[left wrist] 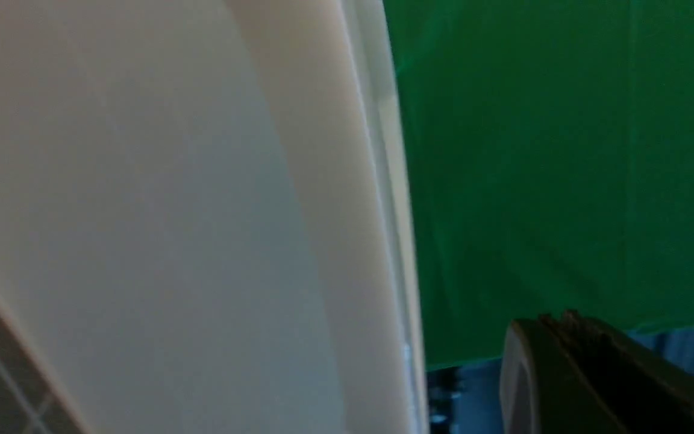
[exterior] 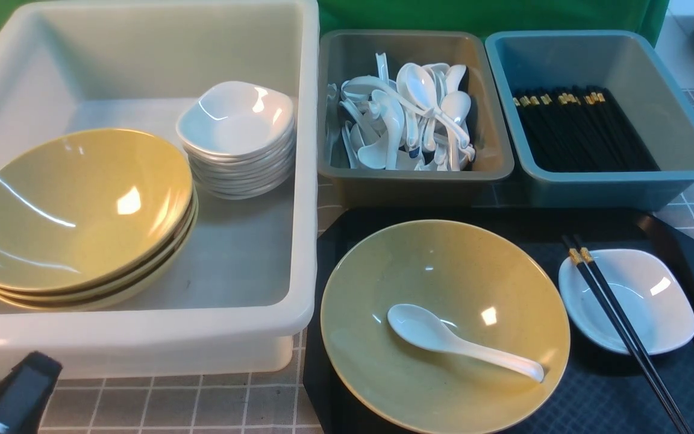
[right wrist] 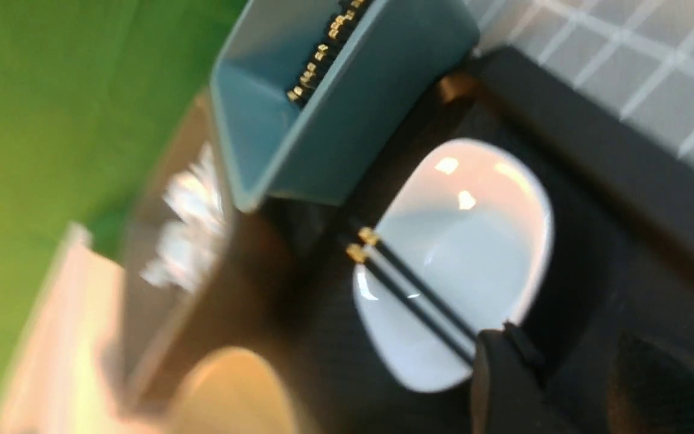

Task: On grey table put chopsticks spoon bowls plates into blue grey white boxes.
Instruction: 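Move the grippers toward the tableware on the black tray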

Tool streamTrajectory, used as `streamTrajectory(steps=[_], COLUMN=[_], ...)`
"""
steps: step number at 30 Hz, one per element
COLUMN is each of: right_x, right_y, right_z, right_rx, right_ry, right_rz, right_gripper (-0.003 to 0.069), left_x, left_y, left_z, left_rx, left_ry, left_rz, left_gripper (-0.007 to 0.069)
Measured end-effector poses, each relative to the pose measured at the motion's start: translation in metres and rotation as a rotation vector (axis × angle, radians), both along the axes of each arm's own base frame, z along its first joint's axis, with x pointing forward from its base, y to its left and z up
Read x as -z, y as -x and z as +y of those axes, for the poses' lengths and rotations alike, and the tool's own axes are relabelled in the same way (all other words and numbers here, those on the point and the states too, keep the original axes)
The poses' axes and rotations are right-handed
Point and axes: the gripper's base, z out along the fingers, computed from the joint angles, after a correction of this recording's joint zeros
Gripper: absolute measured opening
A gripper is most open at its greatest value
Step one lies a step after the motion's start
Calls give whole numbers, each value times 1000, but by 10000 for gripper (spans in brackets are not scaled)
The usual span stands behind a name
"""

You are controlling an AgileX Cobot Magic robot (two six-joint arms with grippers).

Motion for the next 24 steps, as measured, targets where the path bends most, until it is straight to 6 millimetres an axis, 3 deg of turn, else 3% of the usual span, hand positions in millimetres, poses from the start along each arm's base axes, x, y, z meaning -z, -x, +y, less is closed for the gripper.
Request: streamTrajectory(steps=[3,6,9,12,15,17,20,24], right_x=[0,0,0,-3,-38,-67,-110,-151], right_y=[0,0,0,2,8,9,-4,-35], right_z=[0,0,2,8,13,14,18,26], right_rx=[9,-3,-32,-158,-293,-352,-482,-808], right_ry=[-42,-1,40,146,385,523,733,984], right_rz=[1,0,-3,-1,-96,-130,-62,147], right_gripper=[237,237,237,237,212,147,27,0], left_x=[-2,-2,-2,-31,-76,-100,-125,-136], left_y=[0,0,1,7,19,16,-7,-38], left_z=[3,2,-2,-9,-15,-19,-21,-11], left_rx=[-28,-19,24,83,107,163,372,686], left_ry=[64,18,-108,-393,-743,-939,-1236,-1447], left_rz=[-15,-21,-37,-171,-337,-337,-177,146], left_gripper=[-10,-10,-10,-10,-10,-10,-10,-10])
